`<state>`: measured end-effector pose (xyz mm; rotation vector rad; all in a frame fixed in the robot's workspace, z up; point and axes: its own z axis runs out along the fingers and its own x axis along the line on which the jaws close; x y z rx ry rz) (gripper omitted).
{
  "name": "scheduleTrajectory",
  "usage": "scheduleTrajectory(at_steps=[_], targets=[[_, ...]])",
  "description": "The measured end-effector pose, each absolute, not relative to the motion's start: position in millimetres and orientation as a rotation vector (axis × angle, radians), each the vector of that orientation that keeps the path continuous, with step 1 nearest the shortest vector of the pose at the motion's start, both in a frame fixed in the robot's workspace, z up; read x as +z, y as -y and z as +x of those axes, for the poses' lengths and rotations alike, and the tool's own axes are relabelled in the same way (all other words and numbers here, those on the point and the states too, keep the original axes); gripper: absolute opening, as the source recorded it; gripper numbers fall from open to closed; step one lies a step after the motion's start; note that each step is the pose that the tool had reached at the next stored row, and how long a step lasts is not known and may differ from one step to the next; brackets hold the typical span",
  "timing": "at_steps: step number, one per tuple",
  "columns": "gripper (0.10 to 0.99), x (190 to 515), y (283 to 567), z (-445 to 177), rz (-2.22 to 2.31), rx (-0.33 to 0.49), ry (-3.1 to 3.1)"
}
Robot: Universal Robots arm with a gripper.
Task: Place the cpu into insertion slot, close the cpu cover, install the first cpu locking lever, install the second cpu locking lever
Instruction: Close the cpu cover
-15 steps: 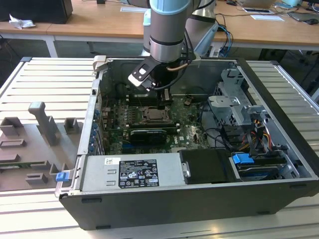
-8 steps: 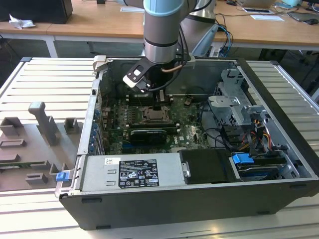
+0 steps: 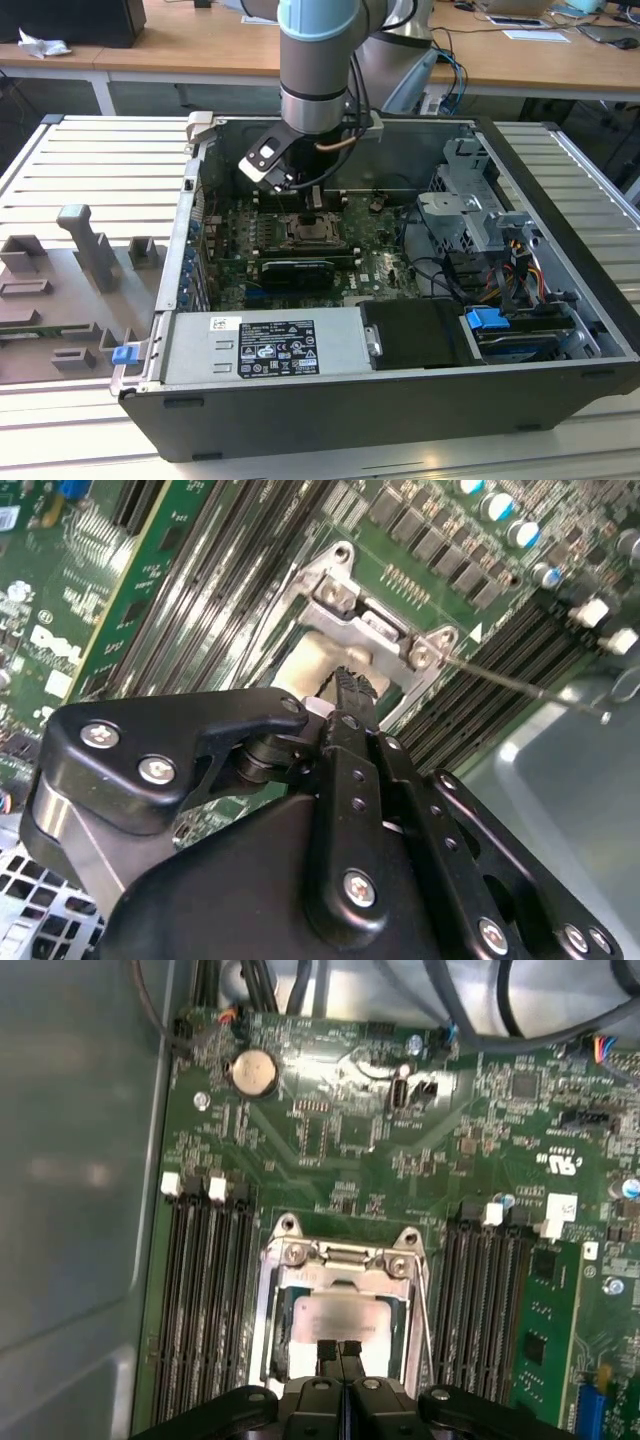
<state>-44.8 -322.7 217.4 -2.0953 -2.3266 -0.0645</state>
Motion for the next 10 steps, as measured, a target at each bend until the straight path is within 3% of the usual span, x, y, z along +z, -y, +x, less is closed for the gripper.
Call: scheduleTrajectory(at_steps=[10], targets=[[0.106, 206, 323, -49, -2.091, -0.064, 2.33]])
